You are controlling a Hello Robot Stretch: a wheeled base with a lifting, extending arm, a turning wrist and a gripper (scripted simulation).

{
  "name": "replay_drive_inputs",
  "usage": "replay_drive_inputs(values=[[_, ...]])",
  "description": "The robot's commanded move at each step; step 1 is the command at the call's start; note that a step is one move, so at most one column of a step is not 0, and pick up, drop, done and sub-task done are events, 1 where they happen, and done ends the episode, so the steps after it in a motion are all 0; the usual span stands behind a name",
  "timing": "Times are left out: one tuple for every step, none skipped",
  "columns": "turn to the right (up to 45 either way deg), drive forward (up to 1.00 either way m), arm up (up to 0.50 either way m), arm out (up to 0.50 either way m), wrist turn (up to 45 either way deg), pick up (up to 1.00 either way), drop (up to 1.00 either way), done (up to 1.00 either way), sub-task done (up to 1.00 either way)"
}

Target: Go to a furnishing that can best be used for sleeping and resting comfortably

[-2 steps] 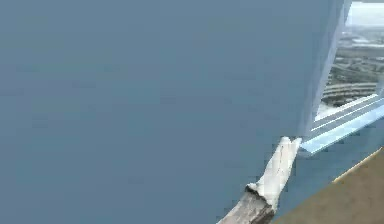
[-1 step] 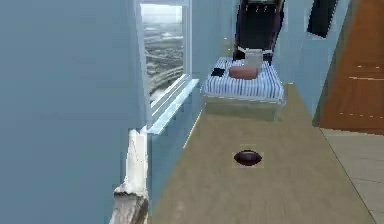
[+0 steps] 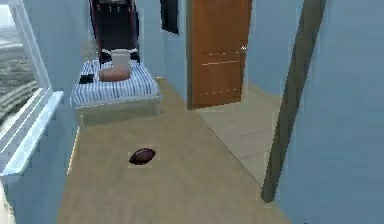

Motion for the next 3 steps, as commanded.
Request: replay_drive_inputs(values=[[3.0, 0.0, 0.0, 0.0, 0.0, 0.0, 0.0, 0.0, 0.0], [0.0, 1.0, 0.0, 0.0, 0.0, 0.0, 0.0, 0.0, 0.0], [0.0, 0.45, 0.0, 0.0, 0.0, 0.0, 0.0, 0.0, 0.0]])
